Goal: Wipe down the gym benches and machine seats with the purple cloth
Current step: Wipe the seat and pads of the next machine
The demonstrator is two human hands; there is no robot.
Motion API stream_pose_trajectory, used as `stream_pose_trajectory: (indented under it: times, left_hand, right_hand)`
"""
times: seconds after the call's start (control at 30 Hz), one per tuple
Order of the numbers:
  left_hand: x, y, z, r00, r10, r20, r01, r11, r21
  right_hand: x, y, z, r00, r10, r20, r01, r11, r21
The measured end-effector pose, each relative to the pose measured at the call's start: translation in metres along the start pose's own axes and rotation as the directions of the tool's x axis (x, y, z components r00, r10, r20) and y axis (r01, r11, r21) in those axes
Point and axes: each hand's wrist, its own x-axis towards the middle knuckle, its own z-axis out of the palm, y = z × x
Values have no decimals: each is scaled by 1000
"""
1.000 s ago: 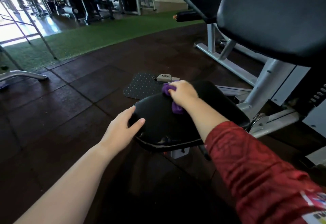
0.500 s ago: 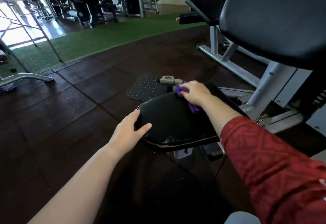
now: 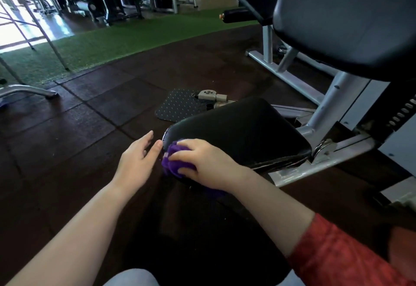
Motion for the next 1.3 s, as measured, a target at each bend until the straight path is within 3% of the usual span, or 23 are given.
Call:
stream_pose_trajectory:
  times: [0.07,0.2,0.33,0.53,0.63,0.77,0.87,1.0,1.1,1.2,1.3]
  left_hand:
    - [-1,7,7,998,60,23,-60,998,22]
    - [-1,23,24,977,174,123,-190,972,140]
    - [-1,37,39,946,244,213,-291,929,230]
    - [1,49,56,940,211,268,-295,898,326]
    - [1,48,58,947,206,246,-281,902,327]
    - [5,48,57,945,191,264,-269,915,302]
    - [7,49,55,941,178,288,-262,923,284]
    - [8,50,53,935,158,319,-254,924,286]
    - [9,50,49,925,148,350,-255,925,282]
    - [12,53,45,918,122,378,-228,941,250]
    - [17,53,37,936,101,338,-173,966,192]
  right_hand:
    - [-28,6,-3,999,30,-12,-31,1000,0]
    - [-82,55,-26,963,242,-118,-239,970,35]
    - [-122,122,-54,816,484,-316,-497,867,43]
    - [-103,173,-78,653,722,-228,-725,683,87]
    - [-91,166,-71,684,687,-245,-704,710,22]
    - [-83,123,-42,871,452,-191,-468,882,-50]
    - [-87,118,-45,919,374,-127,-376,927,12]
    - [-66,149,-61,866,467,-182,-465,884,53]
    - [-40,177,-65,731,633,-254,-636,767,83]
    - [-12,186,-65,618,751,-232,-762,645,56]
    - [21,164,-52,712,679,-180,-693,721,-19]
